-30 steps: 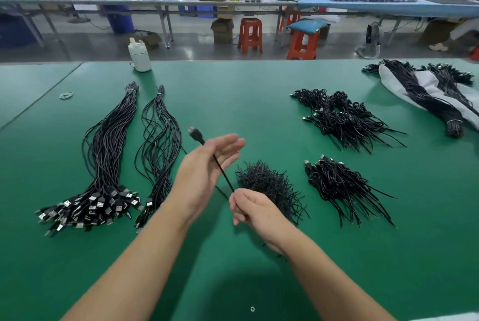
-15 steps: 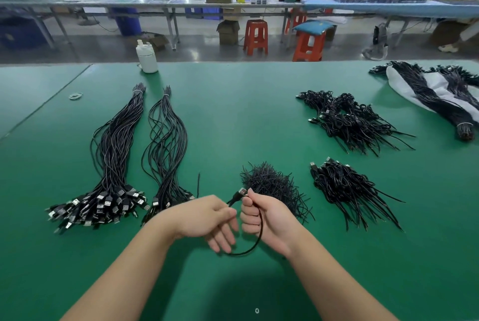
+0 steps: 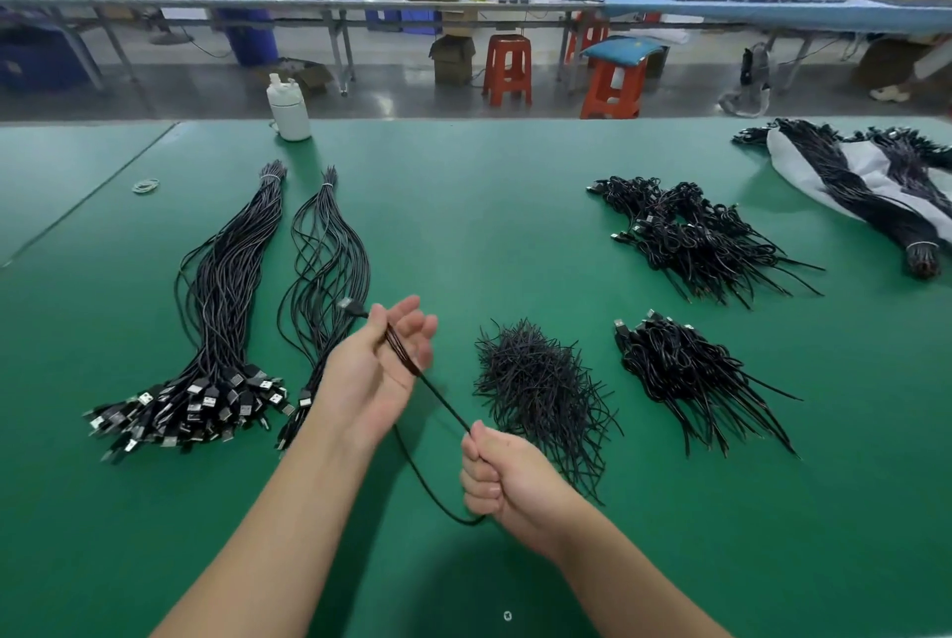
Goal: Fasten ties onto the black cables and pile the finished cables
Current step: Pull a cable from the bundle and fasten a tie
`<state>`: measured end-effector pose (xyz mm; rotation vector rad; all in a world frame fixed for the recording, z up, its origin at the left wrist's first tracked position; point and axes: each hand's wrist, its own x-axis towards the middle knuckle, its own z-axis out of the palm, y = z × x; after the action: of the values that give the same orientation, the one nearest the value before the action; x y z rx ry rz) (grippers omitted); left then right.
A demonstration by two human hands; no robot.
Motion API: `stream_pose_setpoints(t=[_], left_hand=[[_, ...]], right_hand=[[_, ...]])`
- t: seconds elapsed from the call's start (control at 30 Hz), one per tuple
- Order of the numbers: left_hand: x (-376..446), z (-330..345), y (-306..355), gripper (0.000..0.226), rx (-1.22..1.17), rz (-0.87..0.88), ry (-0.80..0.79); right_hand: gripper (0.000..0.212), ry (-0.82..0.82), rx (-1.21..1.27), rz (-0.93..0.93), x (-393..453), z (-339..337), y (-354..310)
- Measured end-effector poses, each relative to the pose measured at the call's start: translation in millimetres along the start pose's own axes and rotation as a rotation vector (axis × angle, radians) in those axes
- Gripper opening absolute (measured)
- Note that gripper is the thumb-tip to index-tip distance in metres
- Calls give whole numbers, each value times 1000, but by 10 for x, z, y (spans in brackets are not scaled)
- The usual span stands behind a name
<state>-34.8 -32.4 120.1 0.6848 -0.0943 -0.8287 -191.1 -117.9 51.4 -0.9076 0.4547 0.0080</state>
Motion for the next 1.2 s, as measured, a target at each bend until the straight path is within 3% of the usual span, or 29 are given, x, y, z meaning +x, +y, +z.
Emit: stream_pose_setpoints(t=[0.1, 0.2, 0.33, 0.4, 0.43, 0.57, 0.63, 0.7, 0.77, 0.83, 0.97, 1.03, 1.1, 1.2], left_hand=[[-134, -54, 44, 32, 391, -154, -287], [-207, -141, 30, 41, 1036, -365, -611], [-171, -203, -65, 35, 1543, -499, -506], [-141, -267, -131, 33, 1564, -410, -404], [-114, -307, -173, 35, 1460, -330, -328], [45, -344, -224, 41, 549, 33, 21], [128, -345, -136, 44, 162, 61, 123], [138, -337, -30, 39, 2, 11, 119], [71, -313, 47, 32, 43, -61, 13], [-37, -310, 104, 31, 274, -126, -185], [-200, -266, 69, 36, 1206, -319, -584], [-201, -206, 4, 37, 1589, -344, -560], [-154, -175, -73, 39, 1744, -201, -402], [-99, -156, -157, 36, 1527, 38, -150]], right_hand=[[37, 49, 223, -1, 89, -67, -57], [36, 41, 205, -2, 148, -104, -187], [37, 1, -25, -5, 150, -73, -281], [37, -18, -73, -12, 130, -78, -283], [38, -30, -83, -15, 116, -86, -270], [41, -79, -161, 20, 62, -89, -119], [43, -76, -234, 56, 54, -75, -25], [42, -54, -254, 54, 69, -82, 20], [41, -24, -177, 25, 107, -106, -6], [42, 15, -41, 8, 158, -138, -94], [43, 29, 12, -31, 235, -115, -327], [40, 43, -112, -64, 248, -53, -411], [38, 52, -230, -116, 233, 9, -461], [37, 30, -326, -177, 160, 84, -488]])
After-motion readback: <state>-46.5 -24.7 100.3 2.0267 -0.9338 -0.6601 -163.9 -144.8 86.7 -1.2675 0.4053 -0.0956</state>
